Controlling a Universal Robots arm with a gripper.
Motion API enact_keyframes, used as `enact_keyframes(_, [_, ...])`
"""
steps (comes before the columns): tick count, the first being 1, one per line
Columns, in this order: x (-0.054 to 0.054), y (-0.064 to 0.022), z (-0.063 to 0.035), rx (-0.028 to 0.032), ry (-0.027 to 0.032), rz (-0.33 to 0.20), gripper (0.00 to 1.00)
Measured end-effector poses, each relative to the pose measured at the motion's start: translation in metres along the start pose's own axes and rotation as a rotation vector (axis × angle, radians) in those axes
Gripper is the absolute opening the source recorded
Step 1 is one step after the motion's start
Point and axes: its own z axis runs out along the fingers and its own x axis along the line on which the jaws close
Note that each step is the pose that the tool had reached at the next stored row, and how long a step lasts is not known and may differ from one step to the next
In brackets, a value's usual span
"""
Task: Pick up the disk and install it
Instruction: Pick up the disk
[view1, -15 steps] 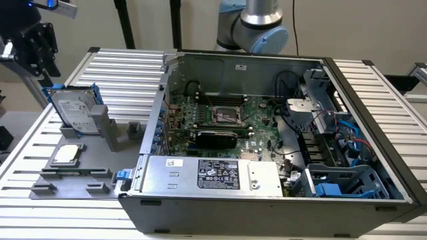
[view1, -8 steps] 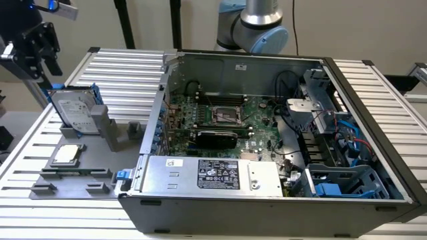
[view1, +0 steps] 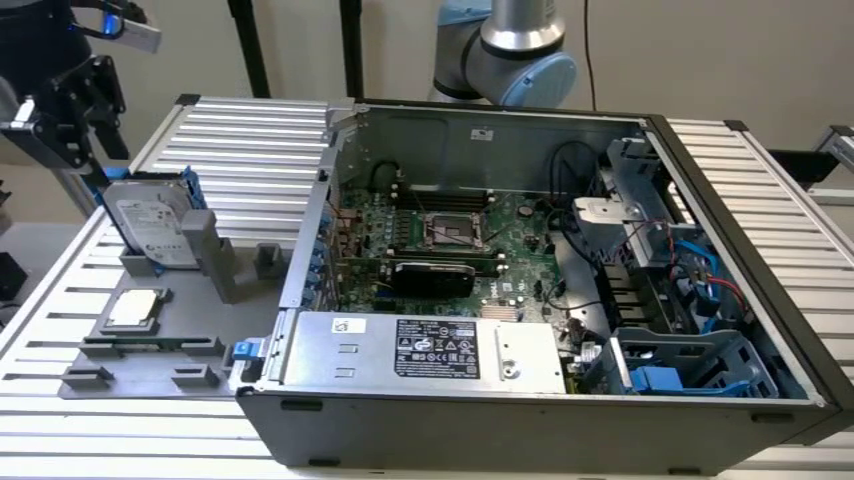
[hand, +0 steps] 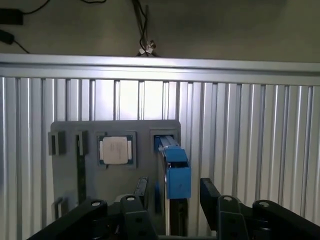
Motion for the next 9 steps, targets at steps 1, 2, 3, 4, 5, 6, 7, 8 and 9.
enact_keyframes(1, [0.0,0.0,0.0016,-0.0001,-0.0003,0.001,1.0])
enact_keyframes(2, [0.0,0.0,0.0032,0.0,-0.0006,0.001,1.0])
enact_keyframes(3, [0.0,-0.0001,0.005,0.0,-0.001,0.002,1.0])
enact_keyframes(4, [0.0,-0.0001,0.0068,0.0001,-0.0013,0.003,1.0])
enact_keyframes(5, [0.0,-0.0001,0.0086,0.0,-0.0014,0.003,1.0])
enact_keyframes(6, [0.0,-0.0001,0.0104,0.0,-0.0016,0.003,1.0])
enact_keyframes(7, [0.0,-0.0002,0.0122,0.0,-0.0017,0.003,1.0])
enact_keyframes(8, [0.0,-0.0002,0.014,0.0,-0.0017,0.003,1.0])
enact_keyframes(9, [0.0,-0.0003,0.0159,0.0001,-0.0017,0.003,1.0])
